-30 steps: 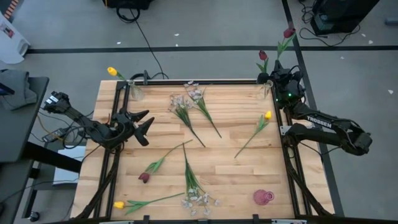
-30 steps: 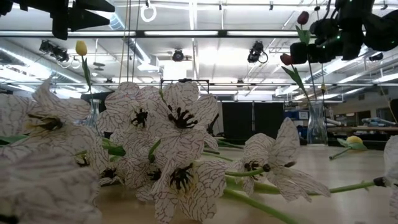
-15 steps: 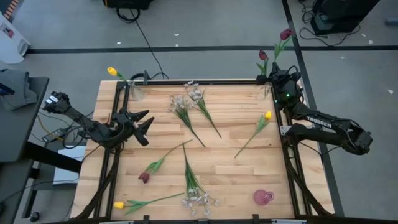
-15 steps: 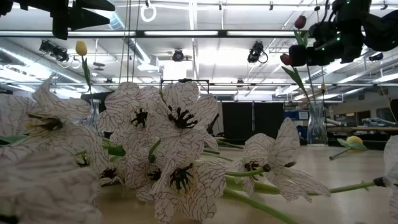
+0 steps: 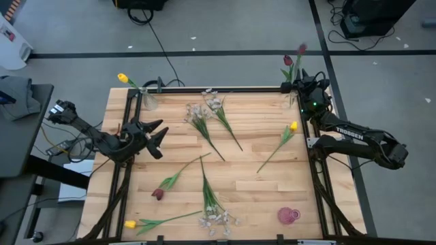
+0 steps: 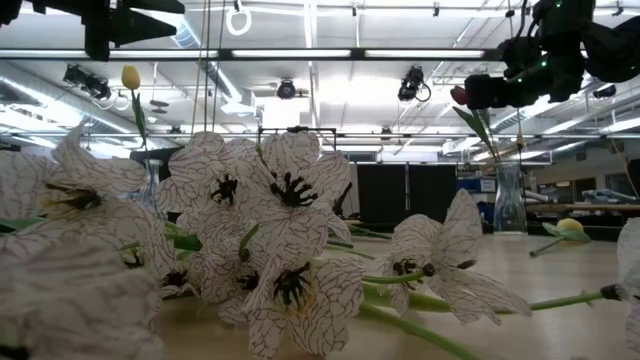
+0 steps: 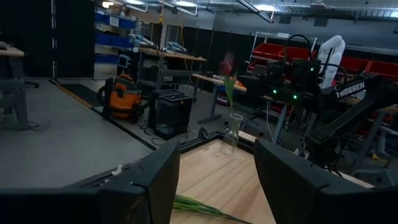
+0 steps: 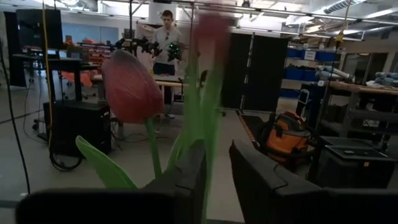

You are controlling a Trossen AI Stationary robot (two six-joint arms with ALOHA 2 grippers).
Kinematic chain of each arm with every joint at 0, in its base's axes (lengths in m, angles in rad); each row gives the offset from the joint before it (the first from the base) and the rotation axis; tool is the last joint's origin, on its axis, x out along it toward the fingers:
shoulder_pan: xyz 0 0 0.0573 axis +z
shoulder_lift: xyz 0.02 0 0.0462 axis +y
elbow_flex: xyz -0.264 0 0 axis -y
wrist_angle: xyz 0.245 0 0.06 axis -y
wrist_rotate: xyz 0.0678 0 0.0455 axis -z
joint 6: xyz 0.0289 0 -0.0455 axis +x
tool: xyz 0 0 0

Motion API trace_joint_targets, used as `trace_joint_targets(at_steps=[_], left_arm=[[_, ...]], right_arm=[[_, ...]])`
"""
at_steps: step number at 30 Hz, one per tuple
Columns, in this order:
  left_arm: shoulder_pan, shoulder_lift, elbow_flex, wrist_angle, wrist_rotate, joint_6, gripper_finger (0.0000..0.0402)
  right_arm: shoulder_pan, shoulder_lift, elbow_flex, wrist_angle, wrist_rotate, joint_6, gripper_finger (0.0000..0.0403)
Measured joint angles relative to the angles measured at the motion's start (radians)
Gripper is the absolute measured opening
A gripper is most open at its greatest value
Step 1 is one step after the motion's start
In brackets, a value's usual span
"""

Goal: Sort flowers into vase by color
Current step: Put the right red flower into the right transparent vase, then put the red flower into the right transparent vase

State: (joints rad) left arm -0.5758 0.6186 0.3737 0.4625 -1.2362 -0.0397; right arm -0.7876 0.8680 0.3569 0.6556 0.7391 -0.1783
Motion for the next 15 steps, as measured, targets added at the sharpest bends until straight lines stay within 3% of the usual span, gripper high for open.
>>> trace_joint_targets(at_steps=[8,15], left_arm=[[0.0,0.0,0.0,0.099,-0.001,0.11,0.0211],[0.0,0.0,0.0,0.198,-0.001,0.093,0.0211]], right_arm=[[0.007,-0.006,0.0,-0.002,0.0,0.001,0.0094],[0.061,-0.103,0.0,-0.006,0.026,-0.069,0.0101]])
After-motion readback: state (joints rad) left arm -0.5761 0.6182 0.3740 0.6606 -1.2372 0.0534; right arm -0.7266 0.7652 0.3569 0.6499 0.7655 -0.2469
